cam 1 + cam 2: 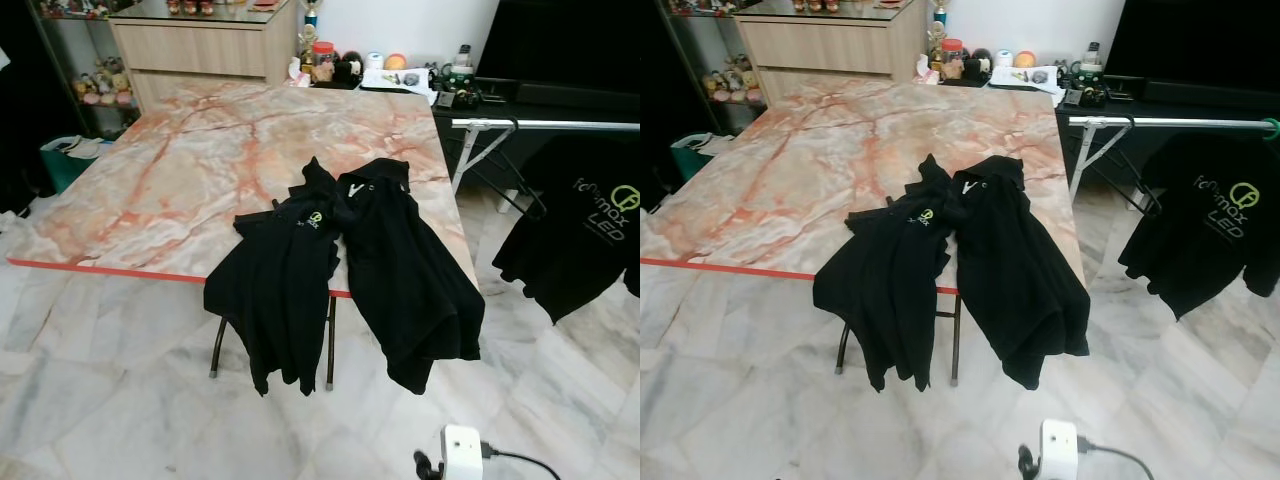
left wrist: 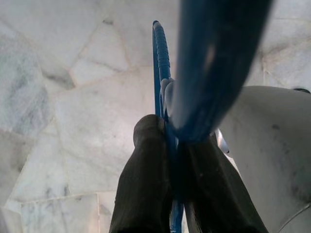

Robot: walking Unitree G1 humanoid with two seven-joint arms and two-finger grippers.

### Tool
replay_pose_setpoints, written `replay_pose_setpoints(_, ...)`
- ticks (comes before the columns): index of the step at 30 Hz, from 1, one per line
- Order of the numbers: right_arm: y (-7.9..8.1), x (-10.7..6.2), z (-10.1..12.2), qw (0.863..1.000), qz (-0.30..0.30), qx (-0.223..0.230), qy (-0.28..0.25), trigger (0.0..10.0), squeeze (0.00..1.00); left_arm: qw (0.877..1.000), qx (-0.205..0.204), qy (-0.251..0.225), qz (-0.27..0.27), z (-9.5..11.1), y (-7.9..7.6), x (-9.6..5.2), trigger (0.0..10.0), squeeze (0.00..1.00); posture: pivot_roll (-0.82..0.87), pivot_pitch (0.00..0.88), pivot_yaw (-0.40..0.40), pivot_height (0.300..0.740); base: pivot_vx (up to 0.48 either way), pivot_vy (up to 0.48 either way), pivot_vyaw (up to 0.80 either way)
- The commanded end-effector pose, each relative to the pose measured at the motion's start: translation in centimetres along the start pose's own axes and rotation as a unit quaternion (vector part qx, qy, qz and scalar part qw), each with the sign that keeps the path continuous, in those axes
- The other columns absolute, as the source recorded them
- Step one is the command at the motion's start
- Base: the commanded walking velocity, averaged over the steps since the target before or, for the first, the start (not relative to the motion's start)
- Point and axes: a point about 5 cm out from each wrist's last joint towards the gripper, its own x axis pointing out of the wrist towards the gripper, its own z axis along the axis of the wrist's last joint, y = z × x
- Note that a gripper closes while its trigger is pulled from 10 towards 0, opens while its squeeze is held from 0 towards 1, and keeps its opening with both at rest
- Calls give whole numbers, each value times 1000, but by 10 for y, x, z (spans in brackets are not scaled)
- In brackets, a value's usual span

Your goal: Hang hanger

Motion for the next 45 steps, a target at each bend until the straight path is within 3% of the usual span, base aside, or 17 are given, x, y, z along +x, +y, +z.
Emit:
replay_pose_setpoints(1, -8, -2, -11, 1000, -19, 5, 22, 10000, 0, 1000, 5, 17, -2, -9, -2, -1, 10000, 0, 38, 32, -1, 740, 0, -371, 0)
replay_pose_setpoints(4, -8, -4, -24, 999, -19, -5, 44, 10000, 0, 1000, 6, 18, -3, -9, -2, -1, 10000, 0, 43, 25, 1, 740, 0, -447, 0)
replay_pose_setpoints(14, -6, -5, -29, 999, -8, -16, 46, 10000, 0, 1000, 5, 15, -3, -7, -2, -1, 10000, 0, 40, 52, -5, 740, 0, -462, 0)
replay_pose_setpoints(45, -6, -5, -29, 999, -8, -14, 43, 10000, 0, 1000, 6, 16, -7, -5, -2, 0, 10000, 0, 28, 82, 2, 740, 0, -429, 0)
